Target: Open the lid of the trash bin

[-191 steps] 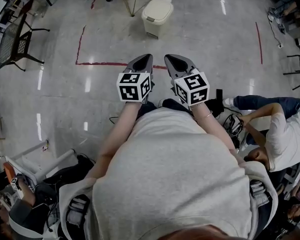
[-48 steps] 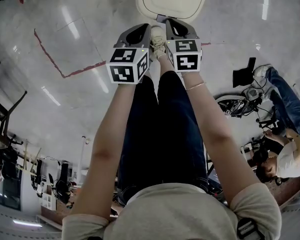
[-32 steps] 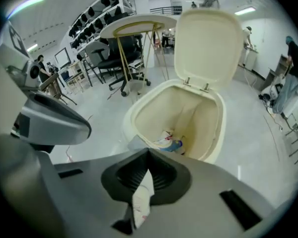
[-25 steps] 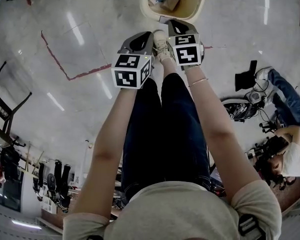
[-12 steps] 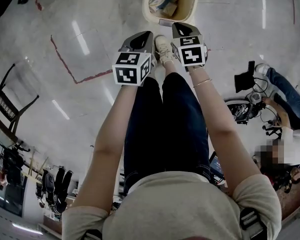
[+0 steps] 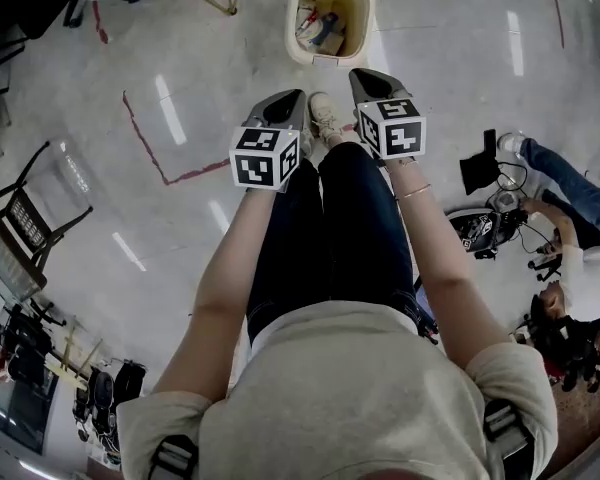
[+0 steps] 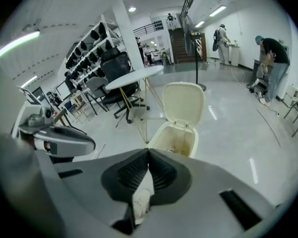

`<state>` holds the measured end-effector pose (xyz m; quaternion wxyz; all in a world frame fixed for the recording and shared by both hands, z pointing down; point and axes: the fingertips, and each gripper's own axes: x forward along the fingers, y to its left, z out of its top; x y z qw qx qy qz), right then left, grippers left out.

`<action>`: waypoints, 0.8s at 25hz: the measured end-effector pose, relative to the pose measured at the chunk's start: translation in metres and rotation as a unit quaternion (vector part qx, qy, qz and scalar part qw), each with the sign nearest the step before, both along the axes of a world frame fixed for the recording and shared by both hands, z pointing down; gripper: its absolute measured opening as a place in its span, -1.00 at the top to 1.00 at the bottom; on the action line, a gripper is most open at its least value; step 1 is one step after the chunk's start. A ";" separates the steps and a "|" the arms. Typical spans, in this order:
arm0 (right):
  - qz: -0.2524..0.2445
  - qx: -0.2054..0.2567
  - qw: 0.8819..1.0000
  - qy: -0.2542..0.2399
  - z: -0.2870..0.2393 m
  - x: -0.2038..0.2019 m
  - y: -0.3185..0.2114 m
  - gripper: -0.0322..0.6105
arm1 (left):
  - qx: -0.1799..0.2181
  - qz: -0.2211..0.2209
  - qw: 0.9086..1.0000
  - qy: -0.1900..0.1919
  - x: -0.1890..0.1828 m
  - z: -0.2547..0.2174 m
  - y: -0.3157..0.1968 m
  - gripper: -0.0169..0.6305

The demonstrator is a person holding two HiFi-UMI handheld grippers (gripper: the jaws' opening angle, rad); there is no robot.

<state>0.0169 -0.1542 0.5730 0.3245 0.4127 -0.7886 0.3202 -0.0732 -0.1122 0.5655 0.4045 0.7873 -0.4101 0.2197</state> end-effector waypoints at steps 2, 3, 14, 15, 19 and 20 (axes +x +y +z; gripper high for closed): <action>-0.002 0.018 1.000 -0.007 -0.028 -0.002 0.003 0.88 | 0.015 -0.002 1.000 0.007 -0.001 -0.022 -0.001 0.93; -0.004 0.028 1.000 -0.009 -0.040 -0.003 0.003 0.88 | 0.024 -0.003 1.000 0.011 -0.001 -0.032 -0.005 0.93; -0.017 0.112 0.991 -0.069 -0.172 -0.016 -0.004 0.88 | 0.145 0.013 0.989 0.018 0.011 -0.161 -0.038 0.93; -0.024 0.111 0.990 -0.078 -0.180 -0.019 -0.003 0.88 | 0.147 0.010 0.989 0.021 0.011 -0.167 -0.036 0.93; -0.074 0.133 0.986 -0.069 -0.209 -0.028 0.008 0.88 | 0.135 0.006 0.990 0.031 0.015 -0.182 -0.014 0.93; -0.084 0.142 0.984 -0.070 -0.217 -0.032 0.010 0.88 | 0.135 0.007 0.990 0.033 0.014 -0.187 -0.011 0.93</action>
